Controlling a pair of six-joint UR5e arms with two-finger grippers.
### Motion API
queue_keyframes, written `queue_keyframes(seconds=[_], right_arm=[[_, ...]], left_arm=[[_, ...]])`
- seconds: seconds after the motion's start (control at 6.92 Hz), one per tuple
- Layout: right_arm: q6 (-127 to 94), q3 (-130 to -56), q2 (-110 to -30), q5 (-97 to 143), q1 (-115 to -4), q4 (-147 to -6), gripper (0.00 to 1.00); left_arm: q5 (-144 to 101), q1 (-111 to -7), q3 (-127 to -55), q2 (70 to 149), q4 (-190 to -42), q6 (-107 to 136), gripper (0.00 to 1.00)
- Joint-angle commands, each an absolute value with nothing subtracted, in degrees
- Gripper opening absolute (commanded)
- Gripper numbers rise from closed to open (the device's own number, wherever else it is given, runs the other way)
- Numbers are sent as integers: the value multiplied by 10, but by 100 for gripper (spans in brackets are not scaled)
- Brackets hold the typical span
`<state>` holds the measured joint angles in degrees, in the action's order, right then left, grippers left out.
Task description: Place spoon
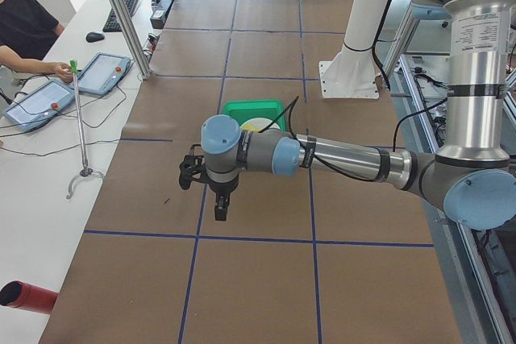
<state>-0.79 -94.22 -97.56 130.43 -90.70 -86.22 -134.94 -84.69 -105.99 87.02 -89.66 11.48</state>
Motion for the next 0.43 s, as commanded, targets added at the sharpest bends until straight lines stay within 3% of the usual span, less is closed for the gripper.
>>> queue_keyframes(seconds=[0.0,0.29], right_arm=[[-8,-942,-976,1304,-907,-861,100],[-8,-942,-976,1304,-907,-862,100]], left_arm=[[-1352,-749,-1144,878,-900,253,100],[-1346,-666,-1152,924,-902,334,100]])
